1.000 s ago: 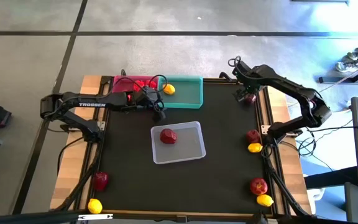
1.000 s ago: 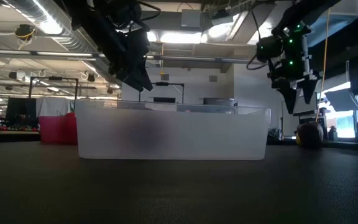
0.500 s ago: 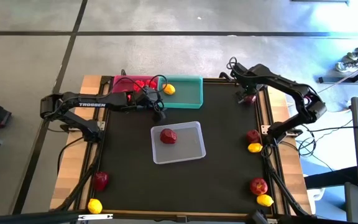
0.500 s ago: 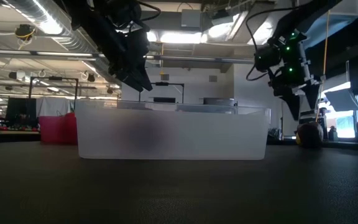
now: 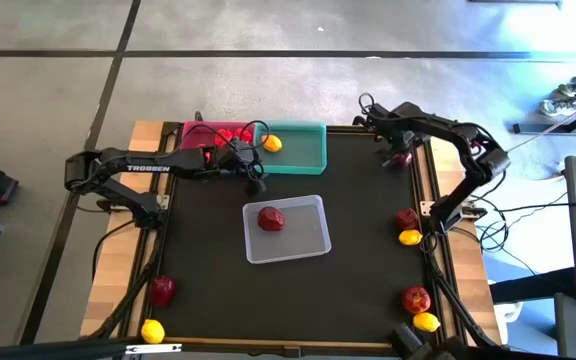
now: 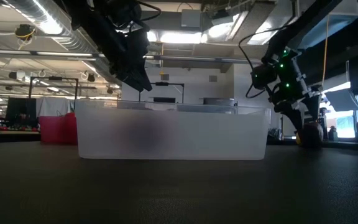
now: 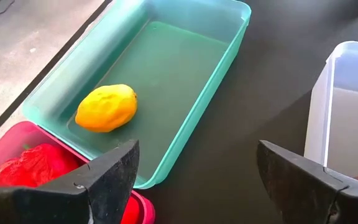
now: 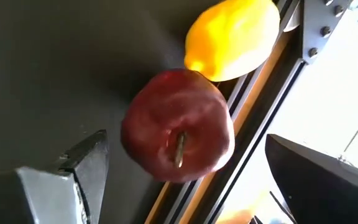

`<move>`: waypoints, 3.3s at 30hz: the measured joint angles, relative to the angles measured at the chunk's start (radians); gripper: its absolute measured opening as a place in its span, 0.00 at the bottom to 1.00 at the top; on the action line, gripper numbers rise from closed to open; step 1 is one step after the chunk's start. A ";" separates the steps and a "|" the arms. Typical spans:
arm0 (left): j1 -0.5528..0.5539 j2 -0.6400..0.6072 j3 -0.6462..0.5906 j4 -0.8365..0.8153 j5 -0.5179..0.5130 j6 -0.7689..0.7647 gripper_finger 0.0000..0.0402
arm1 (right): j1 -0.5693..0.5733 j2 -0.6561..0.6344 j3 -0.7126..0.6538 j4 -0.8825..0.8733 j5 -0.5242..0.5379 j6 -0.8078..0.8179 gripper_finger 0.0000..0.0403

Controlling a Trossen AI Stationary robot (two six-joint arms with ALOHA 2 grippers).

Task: Sort produce into baskets
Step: Put the dark red apple into the transparent bin

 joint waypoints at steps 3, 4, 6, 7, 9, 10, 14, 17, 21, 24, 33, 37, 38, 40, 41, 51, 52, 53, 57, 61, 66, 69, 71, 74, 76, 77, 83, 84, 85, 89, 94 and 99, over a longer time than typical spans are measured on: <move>-0.001 0.000 0.000 0.000 0.000 0.000 0.79 | -0.013 0.026 0.000 0.000 0.010 0.000 0.88; -0.001 0.000 0.000 0.000 0.000 0.000 0.79 | -0.013 0.031 0.000 0.000 0.011 0.001 0.88; -0.001 0.000 0.000 0.000 0.000 0.004 0.79 | -0.013 0.049 0.000 0.001 0.014 0.002 0.88; -0.001 0.000 0.000 0.000 0.000 0.004 0.79 | -0.013 0.053 0.000 0.003 0.017 0.002 0.88; -0.001 0.000 0.000 0.000 0.000 0.013 0.79 | -0.012 0.058 0.001 0.002 0.019 0.003 0.87; -0.001 0.000 0.000 0.000 0.000 0.021 0.79 | -0.012 0.065 0.001 0.002 0.019 0.004 0.86; -0.005 0.000 0.000 0.000 0.000 0.027 0.79 | -0.012 0.077 0.000 0.003 0.019 0.008 0.75; -0.005 0.000 0.000 0.000 0.000 0.027 0.79 | -0.012 0.080 0.000 0.003 0.011 0.007 0.64; -0.005 0.000 0.000 0.000 0.000 0.030 0.79 | -0.012 0.080 0.001 0.000 0.001 0.003 0.50; -0.005 0.000 0.000 0.000 0.000 0.034 0.79 | -0.012 0.080 0.001 0.000 0.001 0.002 0.42; -0.005 0.000 0.000 0.000 0.000 0.039 0.79 | -0.012 0.080 0.001 0.003 0.001 -0.022 0.40; -0.005 0.000 0.000 0.000 0.000 0.051 0.79 | 0.001 0.079 0.001 0.003 -0.002 -0.025 0.39; -0.005 0.000 0.000 0.000 0.000 0.052 0.79 | 0.007 0.078 0.001 0.003 -0.002 -0.025 0.39; -0.005 0.000 0.000 0.000 0.000 0.051 0.79 | 0.022 0.064 0.000 0.009 -0.015 -0.025 0.39; -0.007 0.000 0.000 0.000 0.000 0.051 0.79 | 0.034 0.053 0.000 0.013 -0.022 -0.026 0.40; -0.050 -0.007 0.000 -0.006 -0.001 0.051 0.79 | 0.197 -0.111 0.000 0.046 -0.127 0.015 0.40; -0.054 -0.009 0.000 -0.002 -0.001 0.050 0.79 | 0.218 -0.130 0.000 0.053 -0.143 0.023 0.40; -0.059 -0.014 0.000 -0.005 -0.001 0.047 0.79 | 0.238 -0.146 0.000 0.062 -0.165 0.030 0.40; -0.082 -0.031 0.000 -0.036 -0.001 0.043 0.79 | 0.323 -0.211 0.000 0.118 -0.255 0.056 0.40; -0.109 -0.037 0.000 -0.062 -0.001 0.038 0.79 | 0.421 -0.252 0.000 0.188 -0.335 0.068 0.40; -0.136 -0.037 0.000 -0.063 -0.001 0.044 0.79 | 0.553 -0.263 0.000 0.282 -0.404 0.078 0.40; -0.146 -0.037 0.000 -0.063 -0.002 0.045 0.79 | 0.634 -0.263 0.000 0.348 -0.426 0.078 0.40; -0.153 -0.037 0.000 -0.068 -0.002 0.048 0.79 | 0.684 -0.263 0.000 0.403 -0.427 0.079 0.40; -0.157 -0.037 0.000 -0.082 -0.003 0.048 0.79 | 0.738 -0.263 0.009 0.459 -0.429 0.080 0.40; -0.157 -0.037 0.000 -0.083 -0.003 0.048 0.79 | 0.763 -0.258 0.027 0.479 -0.428 0.080 0.40; -0.157 -0.037 0.000 -0.084 -0.003 0.047 0.79 | 0.777 -0.253 0.038 0.497 -0.428 0.080 0.40; -0.171 -0.037 0.000 -0.094 -0.005 0.044 0.79 | 0.845 -0.208 0.112 0.519 -0.427 0.054 0.40; -0.176 -0.037 0.000 -0.102 -0.005 0.044 0.79 | 0.857 -0.197 0.124 0.515 -0.427 0.052 0.40; -0.182 -0.037 0.000 -0.112 -0.005 0.047 0.79 | 0.870 -0.185 0.134 0.520 -0.427 0.050 0.40; -0.221 -0.041 -0.001 -0.113 -0.005 0.072 0.79 | 0.912 -0.129 0.175 0.524 -0.427 0.028 0.40; -0.259 -0.082 -0.016 -0.090 -0.004 0.069 0.79 | 0.951 -0.068 0.223 0.523 -0.427 0.001 0.40; -0.280 -0.187 -0.111 -0.040 -0.003 0.033 0.79 | 0.966 -0.027 0.268 0.515 -0.427 -0.007 0.40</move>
